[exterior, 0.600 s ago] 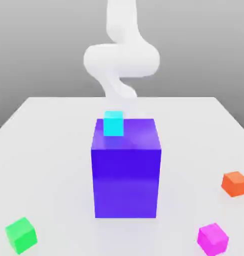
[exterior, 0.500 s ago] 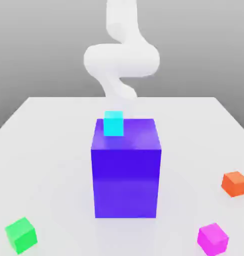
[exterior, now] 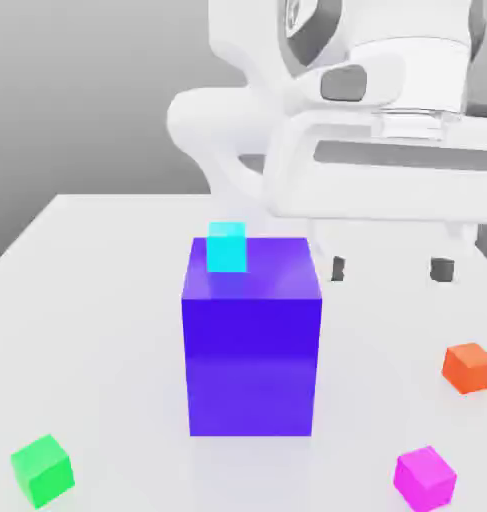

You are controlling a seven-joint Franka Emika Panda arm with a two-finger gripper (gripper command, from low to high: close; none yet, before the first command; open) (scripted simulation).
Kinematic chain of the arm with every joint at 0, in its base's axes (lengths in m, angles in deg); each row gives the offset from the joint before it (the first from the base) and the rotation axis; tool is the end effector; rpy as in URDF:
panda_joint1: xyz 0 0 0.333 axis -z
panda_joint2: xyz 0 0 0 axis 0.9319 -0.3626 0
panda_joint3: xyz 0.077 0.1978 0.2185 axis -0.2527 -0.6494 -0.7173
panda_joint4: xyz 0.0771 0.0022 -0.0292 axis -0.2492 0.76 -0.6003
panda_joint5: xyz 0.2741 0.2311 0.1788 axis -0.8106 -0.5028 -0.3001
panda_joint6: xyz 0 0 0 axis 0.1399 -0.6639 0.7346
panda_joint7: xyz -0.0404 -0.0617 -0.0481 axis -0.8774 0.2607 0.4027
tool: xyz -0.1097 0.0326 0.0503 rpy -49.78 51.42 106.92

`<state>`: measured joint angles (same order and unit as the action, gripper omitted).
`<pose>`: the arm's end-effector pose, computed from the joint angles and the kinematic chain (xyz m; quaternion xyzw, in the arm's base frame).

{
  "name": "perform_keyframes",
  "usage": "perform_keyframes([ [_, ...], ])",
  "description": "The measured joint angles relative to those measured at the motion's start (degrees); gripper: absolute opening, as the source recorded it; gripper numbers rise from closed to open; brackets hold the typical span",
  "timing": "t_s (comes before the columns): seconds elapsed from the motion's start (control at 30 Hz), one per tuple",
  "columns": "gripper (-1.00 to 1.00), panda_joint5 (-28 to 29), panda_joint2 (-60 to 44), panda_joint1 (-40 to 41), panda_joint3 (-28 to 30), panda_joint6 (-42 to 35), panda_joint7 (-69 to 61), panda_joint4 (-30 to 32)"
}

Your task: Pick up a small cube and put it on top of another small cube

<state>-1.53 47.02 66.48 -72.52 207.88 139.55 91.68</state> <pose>0.5167 0.1415 0.3499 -0.9514 0.2737 -0.1396 0.0210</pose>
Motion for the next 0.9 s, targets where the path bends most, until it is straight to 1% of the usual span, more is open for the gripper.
perform_keyframes([
  [0.17, 0.0, 1.68, -10.27, -2.63, -0.95, 3.32, 1.68, 0.41],
  [0.33, 0.0, 1.82, -20.28, -4.82, -2.38, 6.82, 2.27, 0.9],
  [0.4, 0.0, 3.05, -24.4, -5.83, -1.74, 9.26, 3.25, 0.39],
  [0.5, 0.0, 5.73, -30.65, -8.28, 1.11, 13.86, 5.3, -0.95],
  [0.53, -1.0, 6.39, -31.79, -8.58, 1.54, 14.66, 5.8, -1.22],
  [0.73, -1.0, 6.69, -32.36, -8.81, 1.8, 15.14, 6.03, -1.35],
  [0.8, -1.0, 5.64, -30.16, -7.91, 0.67, 13.47, 5.24, -0.83],
  [0.9, -1.0, 2.59, -24.42, -6.09, -1.78, 9.14, 2.96, 0.55],
])
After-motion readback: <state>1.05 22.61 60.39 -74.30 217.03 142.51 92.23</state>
